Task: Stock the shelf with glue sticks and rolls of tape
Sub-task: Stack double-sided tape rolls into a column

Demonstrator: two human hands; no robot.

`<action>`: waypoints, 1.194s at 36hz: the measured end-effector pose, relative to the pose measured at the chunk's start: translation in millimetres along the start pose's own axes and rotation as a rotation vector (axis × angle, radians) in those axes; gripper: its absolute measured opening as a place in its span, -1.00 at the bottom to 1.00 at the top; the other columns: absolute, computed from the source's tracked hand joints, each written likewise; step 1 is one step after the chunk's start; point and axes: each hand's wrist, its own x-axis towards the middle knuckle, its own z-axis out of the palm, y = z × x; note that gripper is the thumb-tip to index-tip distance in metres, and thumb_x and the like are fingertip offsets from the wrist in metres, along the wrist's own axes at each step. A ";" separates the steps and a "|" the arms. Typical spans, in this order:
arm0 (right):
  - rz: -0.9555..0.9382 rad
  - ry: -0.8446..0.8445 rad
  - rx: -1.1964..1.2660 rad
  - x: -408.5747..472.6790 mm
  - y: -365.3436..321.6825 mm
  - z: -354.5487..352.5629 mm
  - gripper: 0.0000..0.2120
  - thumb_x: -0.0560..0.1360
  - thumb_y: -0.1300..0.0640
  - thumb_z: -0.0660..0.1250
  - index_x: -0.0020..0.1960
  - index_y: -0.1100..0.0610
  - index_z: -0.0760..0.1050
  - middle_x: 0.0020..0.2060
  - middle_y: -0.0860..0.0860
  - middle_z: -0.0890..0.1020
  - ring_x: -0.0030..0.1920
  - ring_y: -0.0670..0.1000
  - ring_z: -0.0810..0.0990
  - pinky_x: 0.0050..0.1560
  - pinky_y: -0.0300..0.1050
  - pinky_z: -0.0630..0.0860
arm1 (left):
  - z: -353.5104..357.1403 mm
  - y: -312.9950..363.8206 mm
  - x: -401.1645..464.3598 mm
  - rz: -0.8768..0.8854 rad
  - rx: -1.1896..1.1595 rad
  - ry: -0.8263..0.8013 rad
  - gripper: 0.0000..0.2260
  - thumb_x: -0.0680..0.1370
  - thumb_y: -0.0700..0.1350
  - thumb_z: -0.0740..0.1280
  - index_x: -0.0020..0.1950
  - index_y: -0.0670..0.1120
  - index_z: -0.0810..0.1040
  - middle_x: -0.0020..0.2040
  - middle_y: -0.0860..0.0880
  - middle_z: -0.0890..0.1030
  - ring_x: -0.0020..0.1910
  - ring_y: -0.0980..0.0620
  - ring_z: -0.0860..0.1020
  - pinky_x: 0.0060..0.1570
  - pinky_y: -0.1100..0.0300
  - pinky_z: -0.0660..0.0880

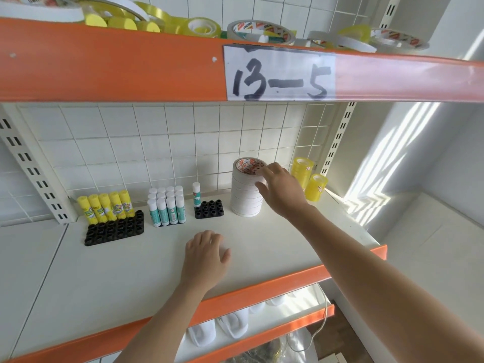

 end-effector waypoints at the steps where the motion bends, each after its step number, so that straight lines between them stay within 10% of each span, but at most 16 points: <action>1: 0.001 0.001 -0.005 -5.2 1.8 -1.3 -0.67 0.59 0.03 0.24 0.31 0.10 0.46 0.22 0.10 0.48 0.17 0.17 0.49 0.02 0.07 0.49 | -1.5 0.5 -0.1 -0.005 0.000 -0.019 -0.69 0.42 0.14 0.14 -0.12 -0.04 0.53 -0.13 0.00 0.54 -0.09 -0.09 0.53 -0.12 0.02 0.48; 9: 0.029 -0.044 0.032 -48.7 17.7 -4.9 -0.64 0.61 0.00 0.20 0.38 0.02 0.40 0.28 0.02 0.46 0.28 0.11 0.42 0.10 0.03 0.41 | -12.9 4.2 2.6 -0.005 0.041 -0.151 -0.63 0.47 0.15 0.10 -0.05 -0.05 0.57 -0.06 -0.03 0.57 -0.06 -0.14 0.55 -0.08 0.03 0.48; 14: 0.028 -0.063 0.065 -65.1 23.7 -4.2 -0.62 0.62 -0.04 0.17 0.41 0.00 0.37 0.27 0.02 0.47 0.27 0.13 0.44 0.12 0.06 0.45 | -34.4 18.9 12.6 -0.009 0.156 -0.433 -0.68 0.63 0.05 0.13 0.30 -0.08 0.41 0.28 -0.07 0.41 0.29 -0.11 0.36 0.21 0.02 0.35; 19: 0.019 -0.102 0.094 -76.4 25.6 -7.0 -0.60 0.63 -0.07 0.13 0.44 -0.01 0.33 0.28 0.04 0.45 0.26 0.14 0.44 0.13 0.06 0.42 | -66.7 40.4 10.9 -0.039 0.236 -0.620 -0.74 0.62 0.03 0.12 0.15 -0.11 0.46 0.17 -0.09 0.46 0.18 -0.11 0.45 0.09 0.04 0.43; 26: 0.008 -0.129 0.148 -88.6 17.7 -29.2 -0.56 0.63 -0.11 0.11 0.47 -0.03 0.25 0.31 0.04 0.43 0.30 0.13 0.41 0.17 0.11 0.45 | -115.6 69.9 -0.1 -0.034 0.192 -0.399 -0.80 0.60 -0.01 0.12 -0.06 -0.04 0.50 -0.07 0.03 0.55 -0.10 -0.04 0.51 -0.22 0.14 0.34; 43: -0.033 0.126 0.126 -138.1 -77.2 -174.1 -0.56 0.60 -0.23 0.09 0.42 -0.12 0.29 0.21 -0.03 0.53 0.26 0.06 0.46 0.12 0.02 0.46 | -331.6 115.2 -24.3 0.141 -0.060 -0.086 -0.85 0.57 0.10 0.21 -0.05 0.12 0.55 -0.10 0.20 0.59 -0.08 0.15 0.54 -0.03 0.12 0.51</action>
